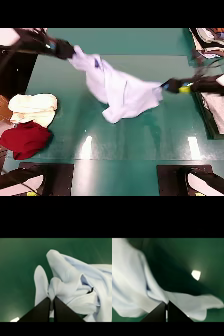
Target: Fold the shirts.
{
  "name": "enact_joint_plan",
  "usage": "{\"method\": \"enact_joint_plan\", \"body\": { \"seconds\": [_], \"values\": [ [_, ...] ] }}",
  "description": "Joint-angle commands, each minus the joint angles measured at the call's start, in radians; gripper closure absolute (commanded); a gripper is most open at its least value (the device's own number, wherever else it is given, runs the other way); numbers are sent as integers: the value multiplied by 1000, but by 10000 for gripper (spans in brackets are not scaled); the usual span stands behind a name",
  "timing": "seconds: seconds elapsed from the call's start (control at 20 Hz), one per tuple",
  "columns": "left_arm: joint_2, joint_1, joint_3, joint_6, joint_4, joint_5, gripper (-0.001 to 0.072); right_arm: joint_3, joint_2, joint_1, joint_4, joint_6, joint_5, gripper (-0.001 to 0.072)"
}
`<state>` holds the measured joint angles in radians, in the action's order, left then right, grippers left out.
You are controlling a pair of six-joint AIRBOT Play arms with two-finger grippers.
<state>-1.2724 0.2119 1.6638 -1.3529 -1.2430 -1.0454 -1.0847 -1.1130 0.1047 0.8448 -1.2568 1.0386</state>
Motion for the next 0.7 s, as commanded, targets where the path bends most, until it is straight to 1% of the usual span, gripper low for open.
{"method": "enact_joint_plan", "body": {
  "seconds": [0.0, 0.15, 0.25, 0.3, 0.4, 0.55, 0.65],
  "values": [
    [159, -1, 43, 6, -34, 103, 679, -156, 134, -97, 82, -10, 21, 696],
    [283, -1, 43, 47, -34, 155, 678, -284, 215, -128, 140, -9, 21, 696],
    [327, -1, 43, 52, -33, 141, 679, -349, 250, -131, 179, -9, 21, 696],
    [332, -1, 39, 53, -34, 111, 679, -362, 261, -131, 178, -9, 21, 696],
    [329, -1, -13, 53, -35, 46, 679, -340, 280, -117, 181, -7, 21, 696],
    [329, -1, -164, 82, -90, 72, 679, -264, 285, -111, 178, -7, 15, 696],
    [329, -1, -200, 82, -113, 73, 678, -243, 285, -113, 179, -7, 16, 696]
  ]
}}
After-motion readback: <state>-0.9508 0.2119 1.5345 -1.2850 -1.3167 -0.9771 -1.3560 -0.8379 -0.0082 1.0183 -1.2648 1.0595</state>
